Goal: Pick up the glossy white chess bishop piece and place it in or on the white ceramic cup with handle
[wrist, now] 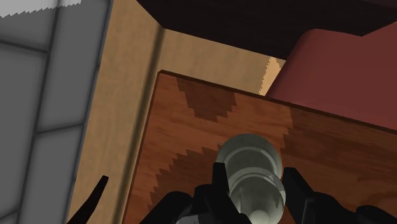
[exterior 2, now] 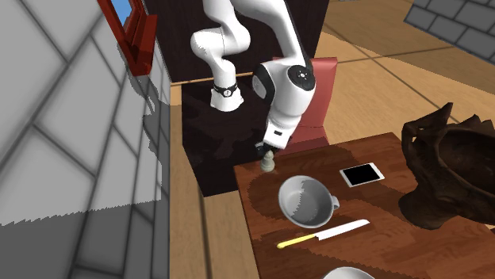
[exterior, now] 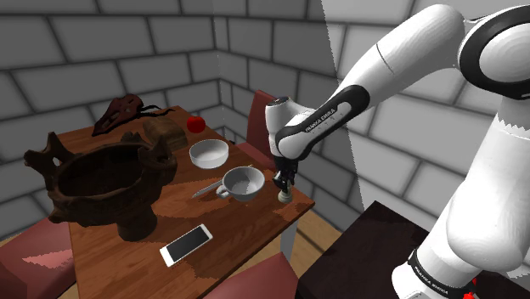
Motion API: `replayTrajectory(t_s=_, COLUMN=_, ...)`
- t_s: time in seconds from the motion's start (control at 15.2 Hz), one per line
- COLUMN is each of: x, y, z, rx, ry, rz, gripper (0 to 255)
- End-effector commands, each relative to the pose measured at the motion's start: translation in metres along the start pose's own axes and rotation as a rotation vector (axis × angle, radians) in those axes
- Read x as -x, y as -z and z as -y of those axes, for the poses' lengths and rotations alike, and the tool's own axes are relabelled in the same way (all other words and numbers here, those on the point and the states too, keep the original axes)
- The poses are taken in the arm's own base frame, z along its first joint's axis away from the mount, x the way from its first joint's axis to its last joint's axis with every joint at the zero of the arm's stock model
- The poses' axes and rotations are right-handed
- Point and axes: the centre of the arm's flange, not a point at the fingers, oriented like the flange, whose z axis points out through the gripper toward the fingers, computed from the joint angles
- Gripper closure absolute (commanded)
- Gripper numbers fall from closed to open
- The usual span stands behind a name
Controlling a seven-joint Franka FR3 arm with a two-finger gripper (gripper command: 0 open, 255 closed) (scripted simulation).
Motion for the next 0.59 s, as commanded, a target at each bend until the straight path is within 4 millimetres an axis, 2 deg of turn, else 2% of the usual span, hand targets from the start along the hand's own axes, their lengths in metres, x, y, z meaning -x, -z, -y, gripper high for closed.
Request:
replayTrajectory(t_s=0.0, x=0.001, y=0.011, z=0.001, rx=0.0, ry=0.0, rz=0.0, gripper=255)
replayTrajectory(t_s=0.53, x=0.007, y=0.052, z=-0.003, rx=0.0, ry=0.0, rz=0.0, gripper=255)
